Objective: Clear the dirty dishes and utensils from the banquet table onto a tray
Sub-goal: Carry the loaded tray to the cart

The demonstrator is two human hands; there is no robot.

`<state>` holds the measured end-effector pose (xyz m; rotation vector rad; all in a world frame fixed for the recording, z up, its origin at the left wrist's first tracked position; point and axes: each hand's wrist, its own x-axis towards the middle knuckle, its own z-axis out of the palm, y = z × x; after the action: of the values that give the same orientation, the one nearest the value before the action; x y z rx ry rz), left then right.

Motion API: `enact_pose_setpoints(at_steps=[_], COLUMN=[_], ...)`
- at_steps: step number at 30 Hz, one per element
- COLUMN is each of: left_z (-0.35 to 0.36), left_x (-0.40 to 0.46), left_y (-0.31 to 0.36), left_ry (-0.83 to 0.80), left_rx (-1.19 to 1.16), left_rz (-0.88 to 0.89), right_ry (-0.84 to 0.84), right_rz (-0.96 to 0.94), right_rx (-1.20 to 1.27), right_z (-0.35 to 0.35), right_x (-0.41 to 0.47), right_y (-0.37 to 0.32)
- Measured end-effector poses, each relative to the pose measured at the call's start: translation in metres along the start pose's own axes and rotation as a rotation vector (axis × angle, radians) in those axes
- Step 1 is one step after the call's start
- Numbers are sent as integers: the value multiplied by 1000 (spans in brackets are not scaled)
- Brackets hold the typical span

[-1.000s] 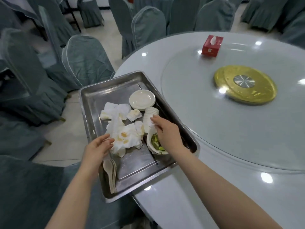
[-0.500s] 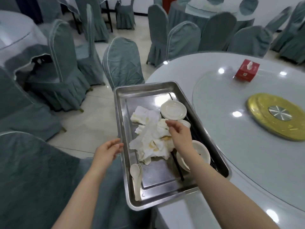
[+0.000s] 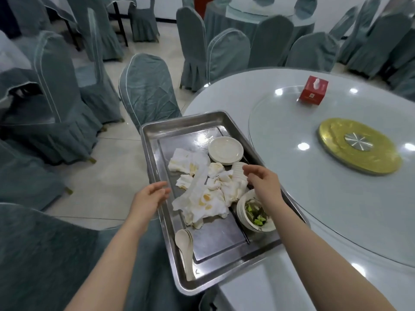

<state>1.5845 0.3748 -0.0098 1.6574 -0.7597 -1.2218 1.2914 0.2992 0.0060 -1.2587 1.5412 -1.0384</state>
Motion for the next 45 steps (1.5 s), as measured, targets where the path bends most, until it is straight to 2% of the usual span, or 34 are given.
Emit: enact_pose_setpoints(at_steps=[3, 5, 8, 11, 14, 18, 21, 25, 28, 38, 45], left_z=[-2, -1, 2, 9, 17, 22, 26, 24, 7, -103, -205], left_x=[6, 8, 9, 7, 7, 12, 12, 1, -18, -121, -224], left_y=[-5, -10, -22, -36, -43, -46, -47, -48, -45, -38, -32], left_ry=[28, 118, 217, 176, 117, 187, 246, 450, 563, 876, 1068], left_rx=[5, 54, 274, 513, 489, 462, 435, 339, 325, 234, 104], left_rz=[32, 67, 40, -70, -77, -52, -45, -14, -1, 12, 54], right_ry=[27, 57, 69, -45, -185, -273, -229, -158, -207, -432, -573], right_rz=[2, -9, -2, 42, 68, 18, -39, -70, -128, -345, -526], right_rx=[-71, -197, -483, -718, -827, -808, -806, -691, -657, -517, -430], right_z=[-16, -30, -54, -73, -77, -69, -64, -53, -33, 68, 163], right_x=[8, 16, 32, 52, 71, 98, 109, 102, 95, 47, -36], right_y=[6, 11, 26, 44, 57, 72, 77, 83, 76, -14, -96])
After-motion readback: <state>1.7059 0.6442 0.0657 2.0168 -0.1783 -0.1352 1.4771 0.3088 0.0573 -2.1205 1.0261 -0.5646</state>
